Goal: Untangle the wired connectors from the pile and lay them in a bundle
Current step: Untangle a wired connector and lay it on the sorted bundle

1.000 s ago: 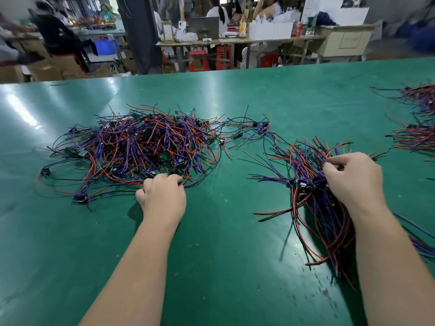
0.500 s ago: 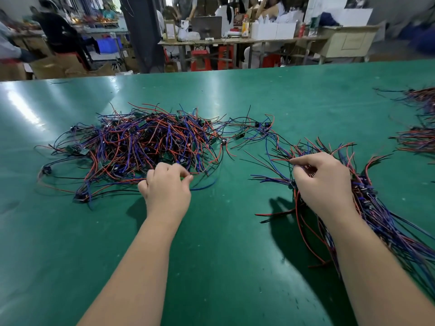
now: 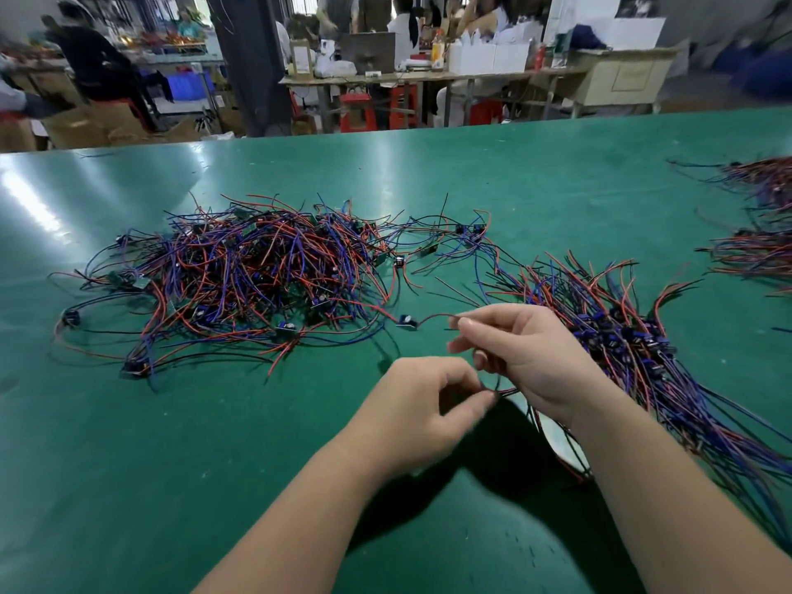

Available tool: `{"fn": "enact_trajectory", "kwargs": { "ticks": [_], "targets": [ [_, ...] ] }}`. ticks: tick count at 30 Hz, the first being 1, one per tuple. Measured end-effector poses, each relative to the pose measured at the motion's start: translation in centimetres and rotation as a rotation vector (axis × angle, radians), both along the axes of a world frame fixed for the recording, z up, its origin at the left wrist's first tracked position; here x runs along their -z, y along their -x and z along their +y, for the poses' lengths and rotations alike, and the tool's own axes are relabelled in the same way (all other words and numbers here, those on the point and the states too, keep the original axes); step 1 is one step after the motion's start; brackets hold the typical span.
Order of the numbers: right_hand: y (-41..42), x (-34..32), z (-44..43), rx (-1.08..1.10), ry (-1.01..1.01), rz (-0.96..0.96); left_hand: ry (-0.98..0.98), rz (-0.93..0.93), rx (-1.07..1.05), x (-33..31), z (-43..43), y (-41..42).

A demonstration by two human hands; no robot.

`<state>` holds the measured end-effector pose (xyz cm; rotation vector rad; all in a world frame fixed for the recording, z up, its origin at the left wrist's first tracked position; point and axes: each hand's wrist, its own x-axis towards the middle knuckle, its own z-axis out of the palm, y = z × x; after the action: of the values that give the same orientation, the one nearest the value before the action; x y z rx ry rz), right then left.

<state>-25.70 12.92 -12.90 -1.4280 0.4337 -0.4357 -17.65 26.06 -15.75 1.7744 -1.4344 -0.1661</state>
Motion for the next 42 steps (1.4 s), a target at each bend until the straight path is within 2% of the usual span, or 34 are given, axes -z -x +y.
{"fn": "enact_trajectory", "kwargs": {
  "ticks": [2, 3, 5, 7, 9, 11, 15, 20, 22, 26, 29, 34, 37, 42],
  "targets": [
    [0.2, -0.2, -0.3, 0.003, -0.036, -0.018, -0.061, 0.077, -0.084, 0.3, -0.3, -0.1],
    [0.4, -0.3, -0.5, -0.009, -0.068, -0.039, -0.059, 0.226, -0.156, 0.2, -0.5, -0.3],
    [0.5, -0.6, -0.6, -0.037, -0.121, -0.079, -0.025, 0.677, -0.260, -0.5, -1.0, -0.9],
    [0.6, -0.8, -0.4, -0.068, -0.138, -0.091, 0.055, 1.025, -0.275, -1.3, -1.2, -1.5],
    [0.6, -0.8, -0.2, -0.116, -0.122, -0.081, 0.158, 1.188, -0.250, -1.7, -0.9, -2.0],
    [0.8, -0.8, 0.0, -0.201, -0.086, -0.046, 0.224, 1.268, -0.207, -1.9, -0.6, -2.2],
    [1.2, -0.7, 0.2, -0.397, -0.042, 0.064, 0.277, 1.341, -0.117, -2.2, -0.2, -2.3],
    [1.5, -0.7, 0.1, -0.480, 0.001, 0.154, 0.301, 1.335, 0.003, -2.3, 0.0, -2.4],
    [1.7, -0.9, 0.1, -0.443, 0.018, 0.119, 0.286, 1.323, -0.002, -2.3, 0.0, -2.5],
    [1.7, -2.5, 0.0, -0.272, -0.072, -0.106, 0.259, 1.284, -0.093, -2.3, 0.0, -3.0],
    [0.8, -5.7, -0.1, -0.258, -0.037, -0.221, 0.212, 1.199, -0.191, -2.5, 0.0, -3.5],
    [-3.6, -12.1, -2.3, -0.081, 0.192, -0.141, 0.141, 1.067, -0.371, -2.1, 0.3, -4.4],
    [-6.2, -14.8, -3.3, -0.002, 0.215, -0.106, 0.176, 1.055, -0.424, -2.1, 0.5, -4.8],
    [-6.0, -15.1, -2.7, -0.121, 0.221, -0.188, 0.281, 1.167, -0.346, -2.9, 0.6, -5.2]
  ]
}}
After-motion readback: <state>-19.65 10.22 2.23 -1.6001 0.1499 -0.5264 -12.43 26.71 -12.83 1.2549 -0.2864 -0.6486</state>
